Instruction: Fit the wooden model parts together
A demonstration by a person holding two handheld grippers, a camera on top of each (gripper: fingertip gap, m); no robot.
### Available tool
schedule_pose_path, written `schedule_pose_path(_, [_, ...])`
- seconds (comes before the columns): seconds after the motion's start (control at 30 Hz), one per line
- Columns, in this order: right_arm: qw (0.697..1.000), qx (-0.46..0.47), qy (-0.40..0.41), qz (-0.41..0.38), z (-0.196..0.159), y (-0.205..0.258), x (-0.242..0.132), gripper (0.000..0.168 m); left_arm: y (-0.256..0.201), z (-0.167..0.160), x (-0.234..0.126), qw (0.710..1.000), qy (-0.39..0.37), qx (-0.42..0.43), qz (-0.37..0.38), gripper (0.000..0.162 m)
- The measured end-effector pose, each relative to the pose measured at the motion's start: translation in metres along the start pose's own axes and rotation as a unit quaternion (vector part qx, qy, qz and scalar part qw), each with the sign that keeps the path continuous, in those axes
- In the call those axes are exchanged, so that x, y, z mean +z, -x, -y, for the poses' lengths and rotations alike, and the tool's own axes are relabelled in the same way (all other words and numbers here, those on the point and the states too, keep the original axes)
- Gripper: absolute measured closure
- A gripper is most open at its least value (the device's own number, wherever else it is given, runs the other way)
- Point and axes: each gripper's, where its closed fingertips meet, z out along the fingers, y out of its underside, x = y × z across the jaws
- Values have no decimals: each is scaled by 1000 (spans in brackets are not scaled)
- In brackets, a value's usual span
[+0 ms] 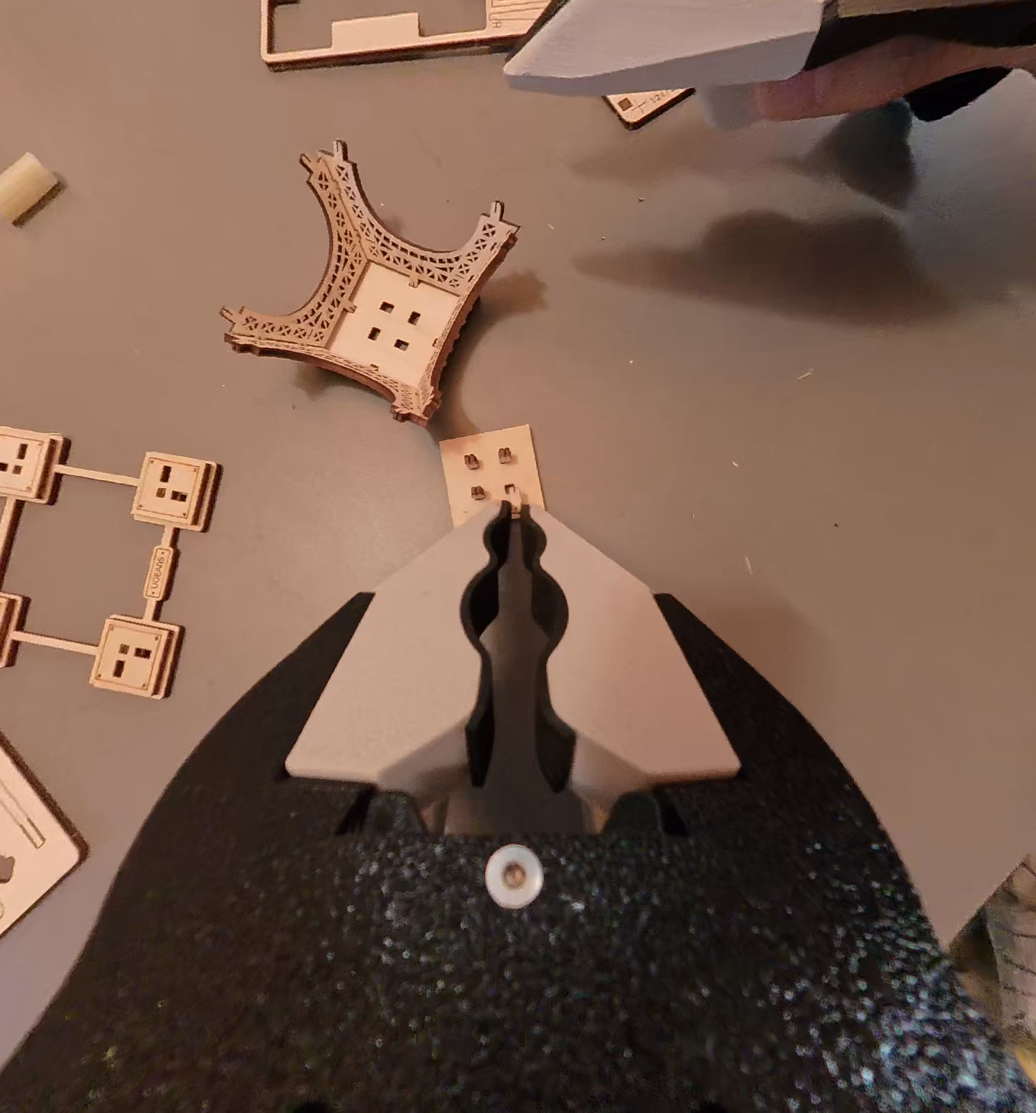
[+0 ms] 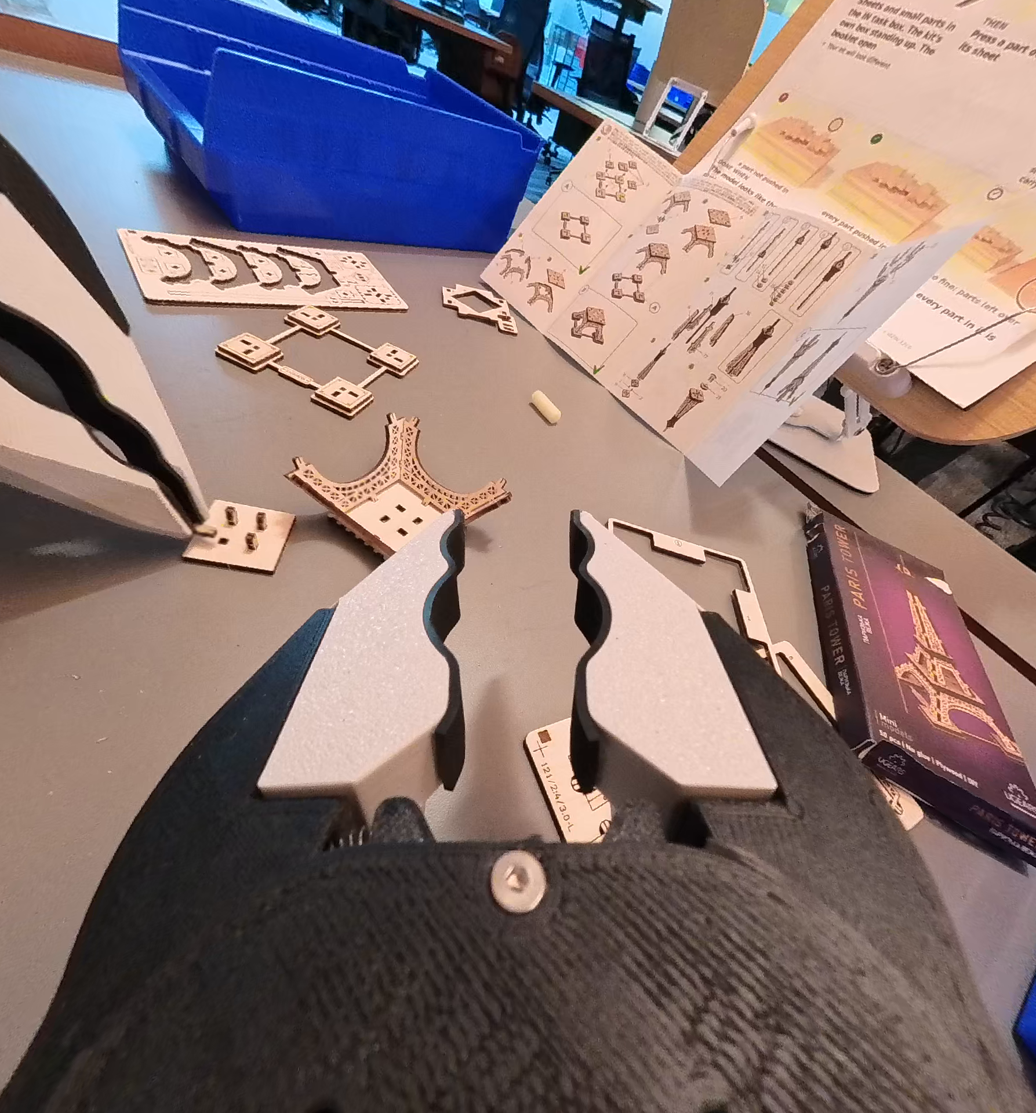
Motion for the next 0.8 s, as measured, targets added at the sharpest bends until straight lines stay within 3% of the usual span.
schedule_pose_path(0.2, [999, 24, -11, 24, 3, 4, -2, 135, 5, 7, -10, 997, -16, 79, 14, 162])
schedule_pose_path(0.47, [982, 136, 0, 128, 8, 21, -15, 125, 20, 48, -46, 952, -166, 244, 80, 162])
schedule_pose_path(0.67, [918, 297, -24, 260, 31, 46, -29, 135, 11, 65, -66, 893, -245, 359, 114, 162])
schedule_pose_path(0.8, [877, 318, 3, 360, 32, 75, -46, 142, -7, 60, -60, 846, -248, 452, 134, 162])
